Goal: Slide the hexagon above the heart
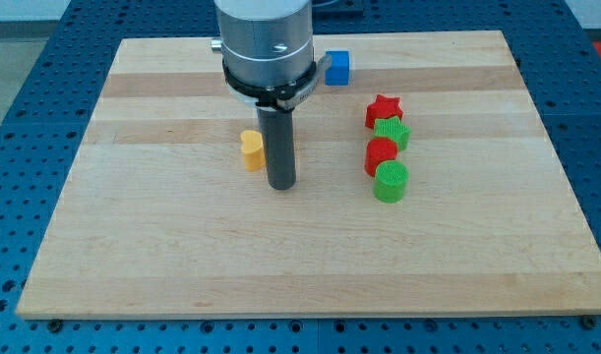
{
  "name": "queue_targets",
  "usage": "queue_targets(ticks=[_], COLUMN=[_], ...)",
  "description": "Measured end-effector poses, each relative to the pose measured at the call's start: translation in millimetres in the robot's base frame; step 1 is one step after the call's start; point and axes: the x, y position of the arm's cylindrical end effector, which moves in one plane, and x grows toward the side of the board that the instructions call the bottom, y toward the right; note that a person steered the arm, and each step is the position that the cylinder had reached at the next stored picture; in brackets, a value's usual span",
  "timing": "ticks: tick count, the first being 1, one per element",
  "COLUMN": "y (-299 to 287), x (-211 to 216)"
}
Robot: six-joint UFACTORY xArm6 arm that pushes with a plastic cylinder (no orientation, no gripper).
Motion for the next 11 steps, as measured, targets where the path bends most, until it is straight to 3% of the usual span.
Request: queue_targets(ticks=[7,10,11], y=[8.9,22.4,-14.2], x=[9.2,-55.1,-55.6])
